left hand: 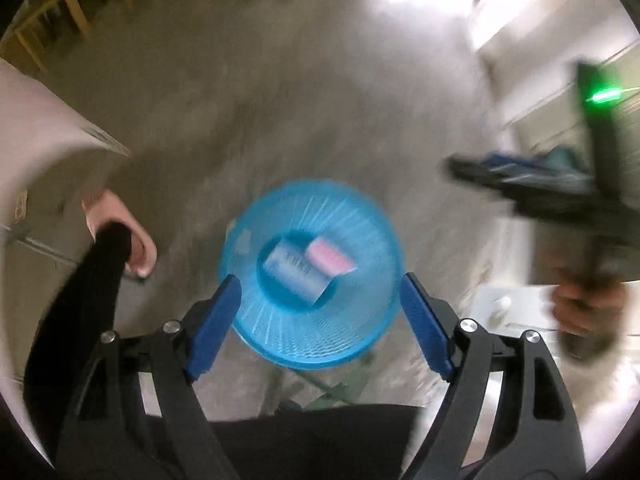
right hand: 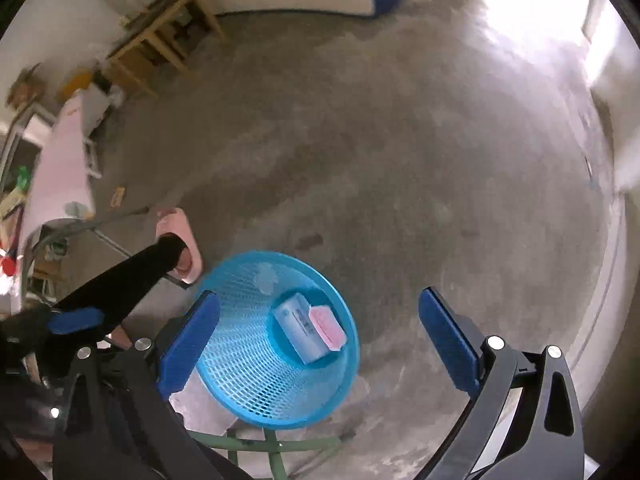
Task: Collect trash
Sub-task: 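Open the left gripper over the blue basket to drop the carton, then move both grippers back over the trash on the table, then close the left gripper on the yellow snack bag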
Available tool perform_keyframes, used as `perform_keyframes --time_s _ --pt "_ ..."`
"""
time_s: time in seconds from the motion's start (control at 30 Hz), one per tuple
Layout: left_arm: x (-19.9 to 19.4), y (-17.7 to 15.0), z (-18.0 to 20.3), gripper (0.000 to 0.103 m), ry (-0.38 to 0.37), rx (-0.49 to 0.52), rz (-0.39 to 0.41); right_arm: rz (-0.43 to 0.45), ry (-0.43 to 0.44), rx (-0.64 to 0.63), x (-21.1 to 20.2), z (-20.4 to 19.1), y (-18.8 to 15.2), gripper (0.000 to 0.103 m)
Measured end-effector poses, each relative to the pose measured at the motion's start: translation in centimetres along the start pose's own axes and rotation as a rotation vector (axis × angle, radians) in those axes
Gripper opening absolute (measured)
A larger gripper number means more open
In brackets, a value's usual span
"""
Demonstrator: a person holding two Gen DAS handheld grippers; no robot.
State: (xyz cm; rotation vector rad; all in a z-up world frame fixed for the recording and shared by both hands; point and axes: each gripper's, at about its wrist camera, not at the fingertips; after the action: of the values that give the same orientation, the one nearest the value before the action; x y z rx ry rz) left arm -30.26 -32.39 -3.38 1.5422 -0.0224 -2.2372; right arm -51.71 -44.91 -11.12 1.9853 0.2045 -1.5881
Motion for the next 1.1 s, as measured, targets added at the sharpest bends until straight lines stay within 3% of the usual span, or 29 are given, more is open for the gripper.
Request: perform_keyframes --time_s 0.2,0.27,0.33,0.4,0.47,0.6,0.73,0.93,1.1 --pt "-14.6 -2.6 -0.6 0.077 -0.037 -0.063 0.307 0.127 0.115 -0.133 -4.9 -6.2 3.2 0.097" --pt "-19.5 -4.6 -2.3 0.078 0.005 -0.109 0.398 0.171 0.15 -0.208 -6.4 -9.7 4.4 0.097" --pt "-22.7 -6.5 -4.2 0.081 0.104 -0.153 0.453 0.209 0.195 -0.298 -7.8 -13.8 5.5 0.097" --pt "-25.8 -8.6 -7.2 0.081 0.24 -0.211 0.499 0.234 0.233 -0.369 -8.7 -17.4 6.3 0.097" --pt "-28.1 -10.2 -10.3 0.081 0.311 -0.291 0.533 0.245 0.279 -0.442 -9.3 -22.0 7.2 0.097" --pt "-32.8 -12.4 -18.1 0.081 0.338 -0.444 0.642 0.235 0.363 -0.555 -9.7 -30.4 8.5 0.097" --pt "-35.7 -11.7 -25.7 0.081 0.308 -0.526 0.736 0.248 0.383 -0.642 -10.3 -37.4 8.9 0.097" --pt "-34.9 -5.1 -36.0 0.08 0.341 -0.551 0.7 0.232 0.417 -0.709 -9.6 -44.2 9.1 0.097" --pt "-32.4 -1.8 -40.6 0.054 0.365 -0.555 0.585 0.229 0.396 -0.738 -8.5 -45.9 9.4 0.097"
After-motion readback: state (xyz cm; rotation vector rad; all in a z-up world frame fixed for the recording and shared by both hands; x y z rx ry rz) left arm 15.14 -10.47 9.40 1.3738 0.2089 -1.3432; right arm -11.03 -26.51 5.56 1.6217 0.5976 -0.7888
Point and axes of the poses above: each gripper's, at about its wrist camera, not at the fingertips, and x roughly the way its jaws point, z to its right, y to its top, and after that the axes turned 8 degrees about -y, right-handed
